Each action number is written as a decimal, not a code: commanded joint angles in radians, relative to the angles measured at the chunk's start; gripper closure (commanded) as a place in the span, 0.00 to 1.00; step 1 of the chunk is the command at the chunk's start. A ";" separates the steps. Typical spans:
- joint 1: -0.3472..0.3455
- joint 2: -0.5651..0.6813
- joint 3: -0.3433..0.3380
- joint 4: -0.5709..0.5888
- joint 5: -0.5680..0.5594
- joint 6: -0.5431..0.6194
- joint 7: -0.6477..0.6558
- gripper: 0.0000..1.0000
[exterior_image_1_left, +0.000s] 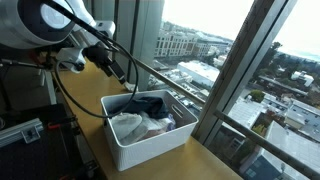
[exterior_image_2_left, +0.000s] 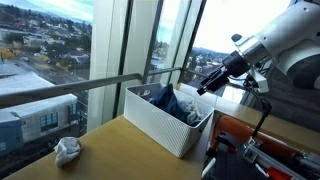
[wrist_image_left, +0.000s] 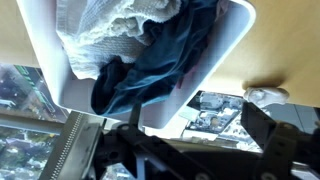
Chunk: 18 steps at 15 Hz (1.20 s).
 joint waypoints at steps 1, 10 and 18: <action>0.045 0.004 0.079 0.025 -0.013 0.016 0.035 0.00; 0.197 0.350 0.180 0.545 0.206 -0.184 0.016 0.00; 0.212 0.748 0.226 1.030 0.372 -0.411 -0.064 0.00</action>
